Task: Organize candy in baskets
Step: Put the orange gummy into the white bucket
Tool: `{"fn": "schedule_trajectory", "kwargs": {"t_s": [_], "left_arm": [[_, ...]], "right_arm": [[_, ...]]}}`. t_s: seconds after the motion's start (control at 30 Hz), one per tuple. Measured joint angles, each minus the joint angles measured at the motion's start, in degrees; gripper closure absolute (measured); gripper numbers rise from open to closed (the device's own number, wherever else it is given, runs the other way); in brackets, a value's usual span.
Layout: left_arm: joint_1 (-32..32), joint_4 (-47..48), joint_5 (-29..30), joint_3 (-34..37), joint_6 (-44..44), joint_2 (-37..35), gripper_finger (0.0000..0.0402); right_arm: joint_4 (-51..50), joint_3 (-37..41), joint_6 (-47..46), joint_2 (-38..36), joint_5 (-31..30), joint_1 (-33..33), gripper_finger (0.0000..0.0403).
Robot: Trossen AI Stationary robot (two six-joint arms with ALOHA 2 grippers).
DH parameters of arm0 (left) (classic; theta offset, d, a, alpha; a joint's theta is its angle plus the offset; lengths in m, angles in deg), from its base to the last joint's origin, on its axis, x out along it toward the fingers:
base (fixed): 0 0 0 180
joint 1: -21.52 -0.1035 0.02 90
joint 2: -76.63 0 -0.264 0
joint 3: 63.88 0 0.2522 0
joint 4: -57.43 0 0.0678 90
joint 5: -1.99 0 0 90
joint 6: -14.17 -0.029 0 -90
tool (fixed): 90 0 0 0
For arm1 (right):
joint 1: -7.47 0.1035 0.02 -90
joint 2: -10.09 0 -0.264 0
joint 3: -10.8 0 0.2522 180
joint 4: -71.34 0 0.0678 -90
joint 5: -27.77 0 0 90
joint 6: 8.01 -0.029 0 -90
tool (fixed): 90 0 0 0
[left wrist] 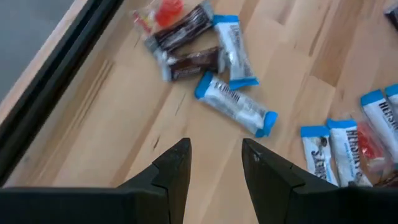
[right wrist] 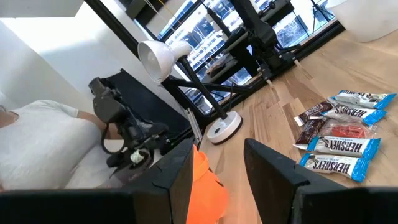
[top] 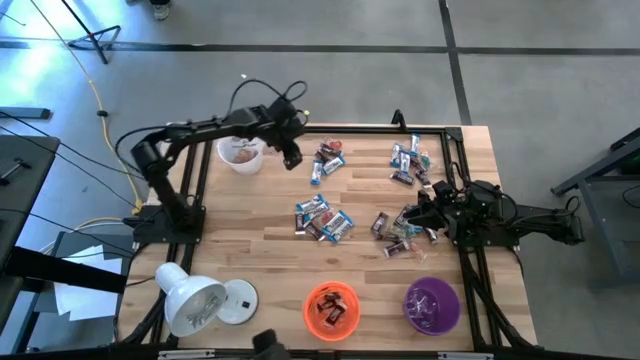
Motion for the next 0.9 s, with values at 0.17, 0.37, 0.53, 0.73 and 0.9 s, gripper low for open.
{"fn": "schedule_trajectory", "kwargs": {"t_s": [0.17,0.37,0.53,0.73,0.9], "left_arm": [[0.8,5.3,0.3,-9.5,-9.3,6.1,0.0271],[0.7,9.5,0.6,-18.1,-15.9,12.5,0.0271],[0.8,14.3,1.0,-24.3,-19.4,17.2,0.0271],[0.8,21.6,1.6,-30.5,-24.2,20.7,0.0271],[1.0,22.0,3.2,-34.5,-23.9,20.2,0.0271]], "right_arm": [[0.0,0.0,0.0,0.0,0.0,0.0,0.0265],[0.0,0.0,0.0,0.0,0.0,0.0,0.0265],[0.0,0.0,0.0,0.0,0.0,0.0,0.0265],[0.0,0.0,0.0,0.0,0.0,0.0,0.0265],[0.0,0.0,0.0,0.0,0.0,0.0,0.0265]]}}
